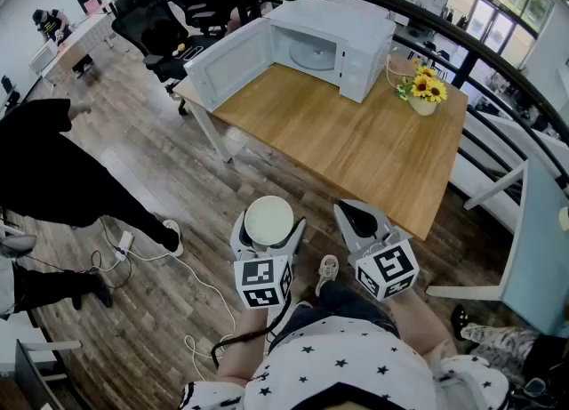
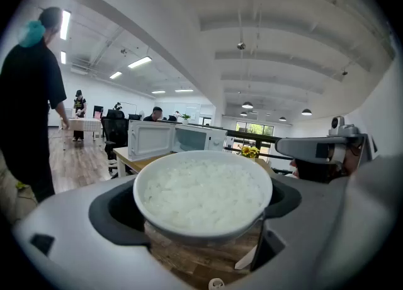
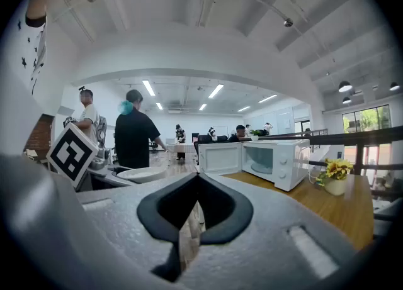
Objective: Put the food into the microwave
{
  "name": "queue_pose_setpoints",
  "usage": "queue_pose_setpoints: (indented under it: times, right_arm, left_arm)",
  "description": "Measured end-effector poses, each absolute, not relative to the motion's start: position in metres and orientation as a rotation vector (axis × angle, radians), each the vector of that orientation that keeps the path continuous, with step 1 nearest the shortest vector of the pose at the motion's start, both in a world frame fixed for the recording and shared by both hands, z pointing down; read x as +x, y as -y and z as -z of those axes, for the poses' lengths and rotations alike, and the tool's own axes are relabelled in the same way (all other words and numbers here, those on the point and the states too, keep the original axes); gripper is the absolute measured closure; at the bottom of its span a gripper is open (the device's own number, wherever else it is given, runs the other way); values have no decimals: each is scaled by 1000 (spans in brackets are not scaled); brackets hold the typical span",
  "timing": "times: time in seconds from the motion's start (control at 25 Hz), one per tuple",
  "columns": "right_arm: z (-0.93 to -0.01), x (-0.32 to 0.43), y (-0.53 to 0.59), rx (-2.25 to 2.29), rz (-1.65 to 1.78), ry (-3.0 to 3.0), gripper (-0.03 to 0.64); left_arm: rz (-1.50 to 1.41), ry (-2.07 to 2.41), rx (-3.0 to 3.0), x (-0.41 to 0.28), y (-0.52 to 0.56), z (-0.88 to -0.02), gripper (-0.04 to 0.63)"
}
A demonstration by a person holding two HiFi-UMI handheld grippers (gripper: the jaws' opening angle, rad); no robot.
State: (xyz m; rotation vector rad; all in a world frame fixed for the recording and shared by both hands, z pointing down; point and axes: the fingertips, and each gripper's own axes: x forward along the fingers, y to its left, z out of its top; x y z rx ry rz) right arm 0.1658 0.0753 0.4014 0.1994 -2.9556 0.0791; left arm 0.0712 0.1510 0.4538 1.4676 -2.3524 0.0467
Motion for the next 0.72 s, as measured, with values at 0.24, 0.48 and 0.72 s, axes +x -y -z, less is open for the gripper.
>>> queue_pose_setpoints:
  times: [0.24,0.48,0.72]
  right_arm:
    - [-400,202,-121,203,-89,2967,612]
    - [-393,230,-140,199,-66,2988,611]
    - [-392,242,-152,188,-61,3014,611]
  left_arm:
    - [-40,2348,1477,110,-198,-449,86]
    - [-19,2382,1478,135,-221,-437,86]
    - [2,2395,1482,142,-226,-435,86]
